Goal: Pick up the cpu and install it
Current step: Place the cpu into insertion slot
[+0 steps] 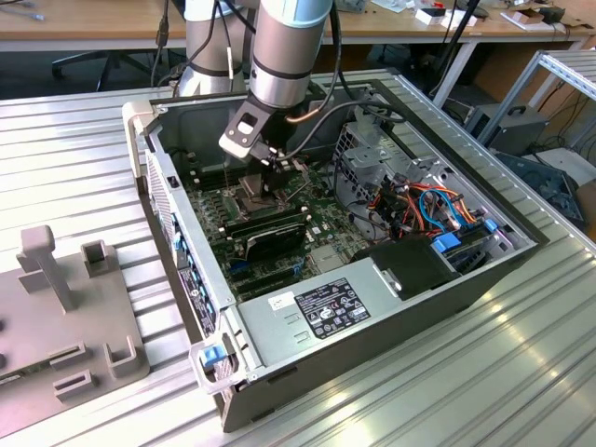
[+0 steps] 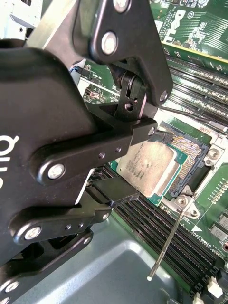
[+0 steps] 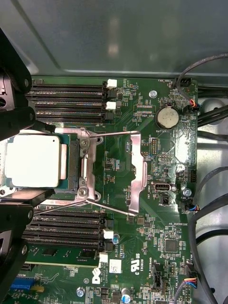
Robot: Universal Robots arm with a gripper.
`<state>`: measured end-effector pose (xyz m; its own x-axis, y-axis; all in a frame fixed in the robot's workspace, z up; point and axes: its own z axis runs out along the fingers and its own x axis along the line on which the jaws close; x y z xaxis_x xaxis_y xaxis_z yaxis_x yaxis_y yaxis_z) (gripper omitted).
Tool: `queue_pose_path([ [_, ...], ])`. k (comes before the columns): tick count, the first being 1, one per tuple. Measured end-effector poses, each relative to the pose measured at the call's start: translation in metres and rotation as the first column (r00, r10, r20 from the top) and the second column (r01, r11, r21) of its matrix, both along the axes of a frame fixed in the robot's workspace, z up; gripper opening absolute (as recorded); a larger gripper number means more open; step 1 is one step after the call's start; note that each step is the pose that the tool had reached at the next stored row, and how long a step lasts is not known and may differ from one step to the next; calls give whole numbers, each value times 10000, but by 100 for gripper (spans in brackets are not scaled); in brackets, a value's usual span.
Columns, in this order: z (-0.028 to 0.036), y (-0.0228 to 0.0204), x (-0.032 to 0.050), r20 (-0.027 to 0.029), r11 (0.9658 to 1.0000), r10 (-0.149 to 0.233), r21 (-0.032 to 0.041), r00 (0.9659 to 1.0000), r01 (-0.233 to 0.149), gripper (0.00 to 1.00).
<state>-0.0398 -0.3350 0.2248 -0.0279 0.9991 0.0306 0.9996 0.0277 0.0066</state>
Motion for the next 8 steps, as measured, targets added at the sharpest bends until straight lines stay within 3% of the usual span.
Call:
queue_pose_path([
  [8,-5,0,0,0,10000,-1,1,10000,1,55],
])
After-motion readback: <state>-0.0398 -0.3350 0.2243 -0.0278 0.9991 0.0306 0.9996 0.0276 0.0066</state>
